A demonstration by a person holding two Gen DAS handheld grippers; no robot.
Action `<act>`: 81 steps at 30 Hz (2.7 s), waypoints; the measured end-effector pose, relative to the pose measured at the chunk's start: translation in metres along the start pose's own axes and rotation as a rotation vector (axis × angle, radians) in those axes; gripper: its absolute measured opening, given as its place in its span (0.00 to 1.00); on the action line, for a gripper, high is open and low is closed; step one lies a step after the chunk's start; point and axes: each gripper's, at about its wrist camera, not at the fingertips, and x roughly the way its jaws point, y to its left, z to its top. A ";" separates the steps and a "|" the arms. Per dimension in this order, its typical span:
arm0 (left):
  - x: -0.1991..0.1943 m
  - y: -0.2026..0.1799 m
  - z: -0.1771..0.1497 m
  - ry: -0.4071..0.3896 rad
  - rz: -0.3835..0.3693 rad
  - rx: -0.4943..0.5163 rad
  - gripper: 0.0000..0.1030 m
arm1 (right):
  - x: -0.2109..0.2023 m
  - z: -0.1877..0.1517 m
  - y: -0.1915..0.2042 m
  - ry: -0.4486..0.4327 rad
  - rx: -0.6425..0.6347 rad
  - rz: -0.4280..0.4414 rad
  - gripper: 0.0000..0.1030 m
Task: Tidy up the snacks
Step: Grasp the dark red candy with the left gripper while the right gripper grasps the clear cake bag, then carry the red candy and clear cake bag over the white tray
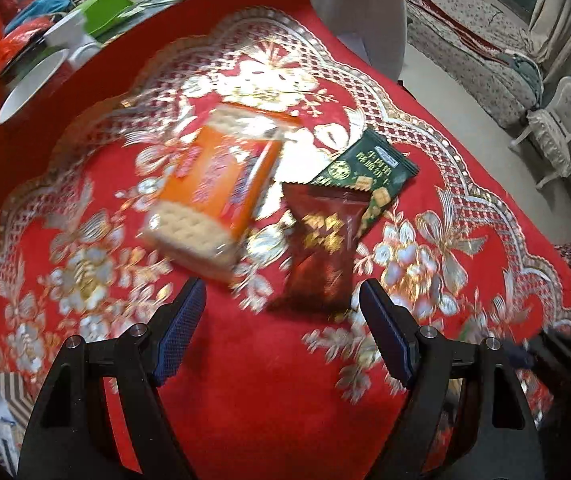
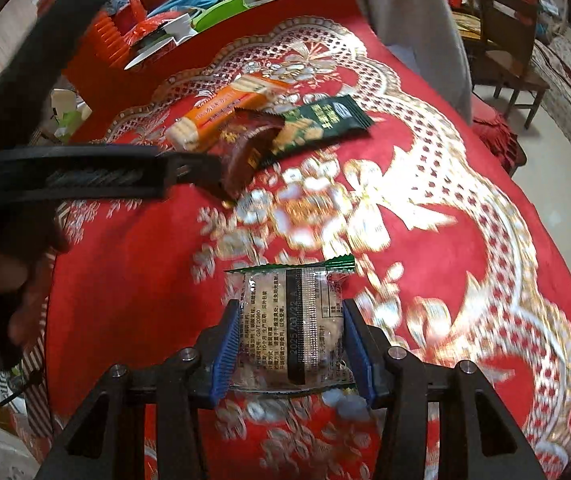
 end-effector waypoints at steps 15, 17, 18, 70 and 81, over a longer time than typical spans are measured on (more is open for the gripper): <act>0.015 -0.003 0.004 -0.010 0.076 -0.058 0.32 | -0.004 -0.008 0.000 0.018 -0.010 0.009 0.46; 0.009 -0.001 -0.007 -0.012 0.076 -0.069 0.32 | -0.003 -0.007 0.000 0.018 -0.005 0.009 0.46; 0.006 -0.001 -0.016 -0.006 0.077 -0.075 0.32 | -0.003 -0.007 0.001 0.017 -0.003 0.010 0.46; -0.150 0.099 -0.209 -0.121 0.210 -0.288 0.32 | -0.027 -0.030 0.208 -0.048 -0.208 0.081 0.46; -0.169 0.176 -0.262 -0.135 0.257 -0.422 0.31 | -0.015 -0.032 0.298 -0.046 -0.301 0.141 0.46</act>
